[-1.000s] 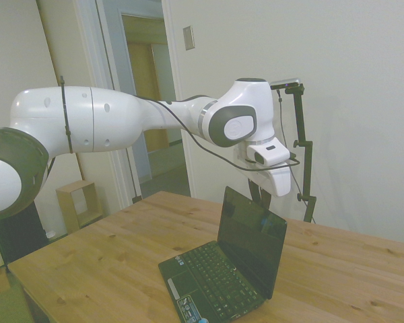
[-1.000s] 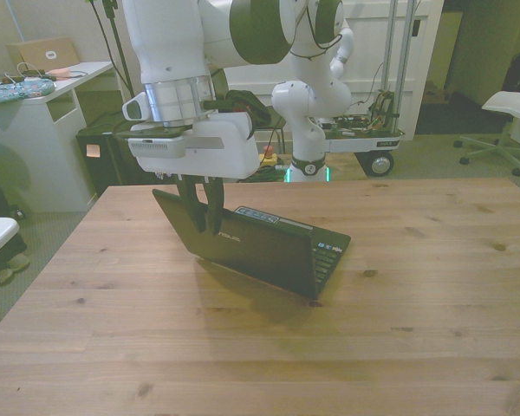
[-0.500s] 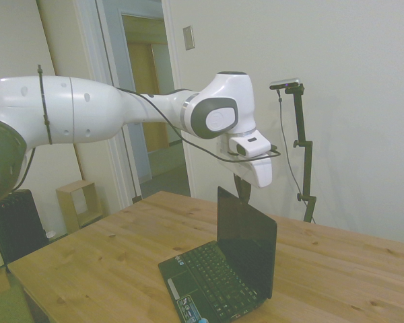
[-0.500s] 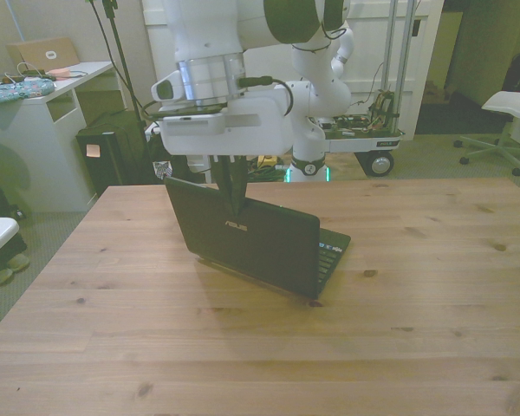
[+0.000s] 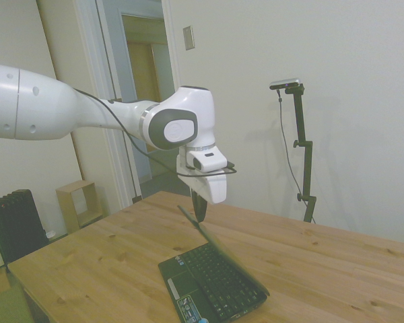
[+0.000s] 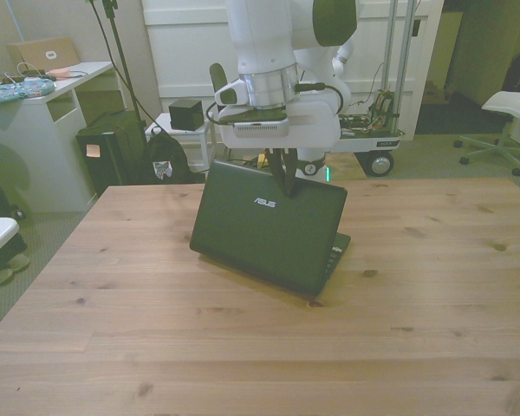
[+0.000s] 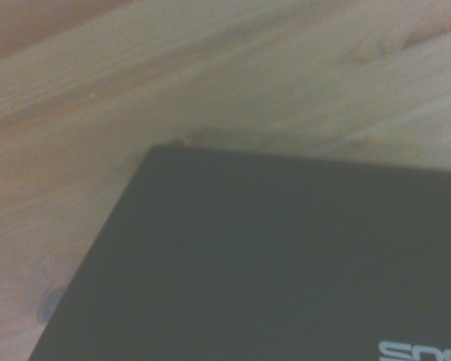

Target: Close the laptop

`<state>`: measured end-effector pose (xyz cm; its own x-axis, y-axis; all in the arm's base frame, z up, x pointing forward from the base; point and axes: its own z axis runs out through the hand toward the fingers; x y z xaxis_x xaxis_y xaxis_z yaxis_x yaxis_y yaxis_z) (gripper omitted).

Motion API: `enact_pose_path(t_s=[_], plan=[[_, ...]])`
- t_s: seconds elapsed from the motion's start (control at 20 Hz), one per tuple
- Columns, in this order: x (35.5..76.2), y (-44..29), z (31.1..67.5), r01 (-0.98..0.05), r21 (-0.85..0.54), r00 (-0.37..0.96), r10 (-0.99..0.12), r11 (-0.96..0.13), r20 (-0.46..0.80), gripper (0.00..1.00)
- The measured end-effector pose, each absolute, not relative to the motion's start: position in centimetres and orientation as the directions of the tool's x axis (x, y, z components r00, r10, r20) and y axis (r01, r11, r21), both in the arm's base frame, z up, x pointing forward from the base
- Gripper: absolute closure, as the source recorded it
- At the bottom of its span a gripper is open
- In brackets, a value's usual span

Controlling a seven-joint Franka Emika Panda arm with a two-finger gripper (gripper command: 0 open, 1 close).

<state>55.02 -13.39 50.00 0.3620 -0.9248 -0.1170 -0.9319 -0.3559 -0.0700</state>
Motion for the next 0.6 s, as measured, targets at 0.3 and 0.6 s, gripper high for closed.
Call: enact_pose_path(t_s=[0.3, 0.6], plan=[[51.5, -11.1, 45.1, -0.934, -0.006, 0.354, -0.92, -0.358, -0.168, 1.0], [50.4, -12.0, 39.3, -0.945, 0.045, 0.311, -0.932, -0.325, -0.188, 1.0]])
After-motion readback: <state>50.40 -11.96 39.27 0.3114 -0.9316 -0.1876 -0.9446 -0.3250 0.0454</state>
